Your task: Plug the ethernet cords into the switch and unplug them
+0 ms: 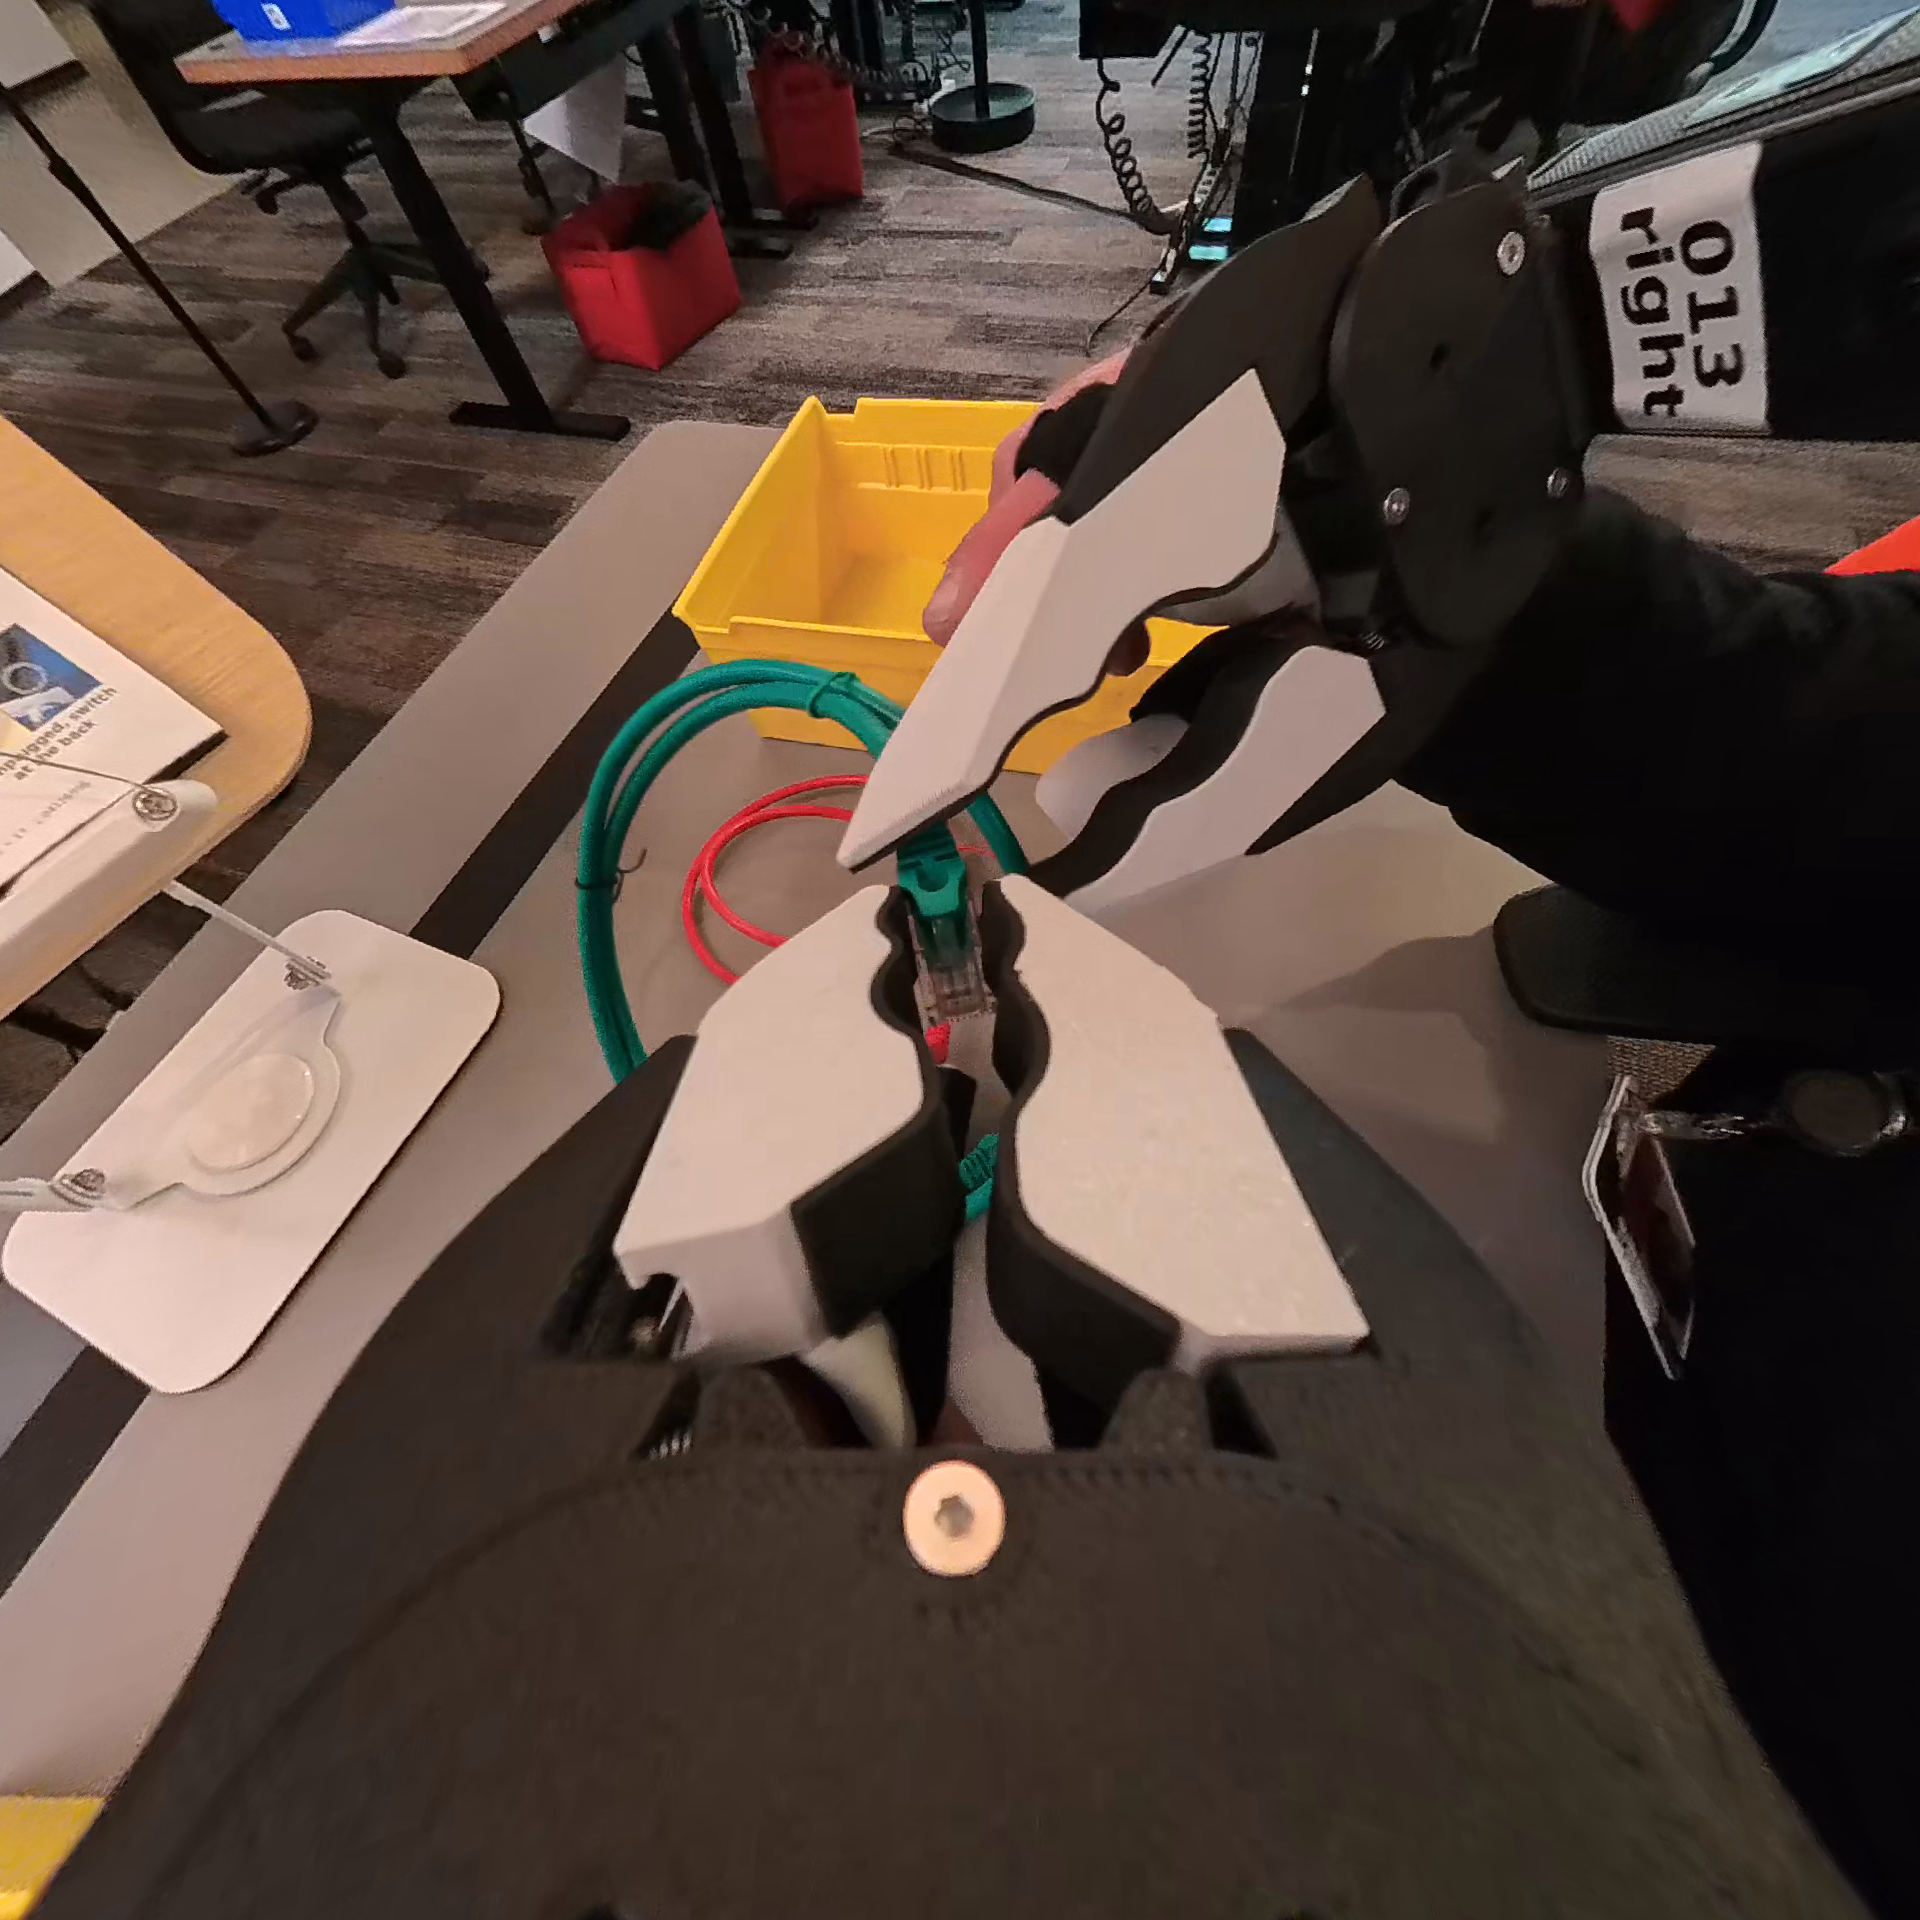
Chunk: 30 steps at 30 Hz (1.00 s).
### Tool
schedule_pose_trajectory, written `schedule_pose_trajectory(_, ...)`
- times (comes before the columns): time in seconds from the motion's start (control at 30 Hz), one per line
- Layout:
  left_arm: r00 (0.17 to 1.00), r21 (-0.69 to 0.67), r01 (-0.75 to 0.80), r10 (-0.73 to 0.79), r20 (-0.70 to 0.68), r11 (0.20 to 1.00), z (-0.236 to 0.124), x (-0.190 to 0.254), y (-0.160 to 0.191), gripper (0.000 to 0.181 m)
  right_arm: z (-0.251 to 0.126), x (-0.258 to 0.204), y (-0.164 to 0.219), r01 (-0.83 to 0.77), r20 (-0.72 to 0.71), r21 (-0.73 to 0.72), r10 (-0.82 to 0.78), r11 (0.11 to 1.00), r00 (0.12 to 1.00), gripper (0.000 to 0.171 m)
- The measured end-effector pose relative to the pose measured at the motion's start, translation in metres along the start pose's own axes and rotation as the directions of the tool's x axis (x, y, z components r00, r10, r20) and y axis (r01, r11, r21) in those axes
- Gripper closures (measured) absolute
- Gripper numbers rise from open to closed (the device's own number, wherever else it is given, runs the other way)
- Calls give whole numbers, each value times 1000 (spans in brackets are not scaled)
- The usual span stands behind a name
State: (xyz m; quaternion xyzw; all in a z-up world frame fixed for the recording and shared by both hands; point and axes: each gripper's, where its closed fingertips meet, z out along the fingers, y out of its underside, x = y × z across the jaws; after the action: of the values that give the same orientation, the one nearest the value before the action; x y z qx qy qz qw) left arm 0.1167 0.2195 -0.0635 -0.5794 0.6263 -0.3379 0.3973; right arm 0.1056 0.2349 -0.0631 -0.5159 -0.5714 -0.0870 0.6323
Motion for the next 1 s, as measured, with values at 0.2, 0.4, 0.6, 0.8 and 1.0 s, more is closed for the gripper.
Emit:
schedule_pose_trajectory(0.2,1000,-9,-6,6,-20,1000,3,3,-3,175,-2,1,1,12,-7,-2,-12,1000,1000,153)
schedule_pose_trajectory(0.4,999,2,-3,3,-43,1000,4,5,-7,175,-6,1,2,14,6,-10,-14,1000,1000,159)
schedule_pose_trajectory(0.6,999,43,-11,13,-46,999,3,7,-15,175,-11,7,-1,9,-10,-10,-9,1000,1000,162)
schedule_pose_trajectory(0.8,999,91,-53,53,7,994,2,6,-25,176,-15,16,-3,-7,-51,-6,7,1000,999,161)
schedule_pose_trajectory(1.0,999,120,-51,50,17,991,4,6,-33,176,-21,22,-3,-9,-72,-7,8,1000,997,161)
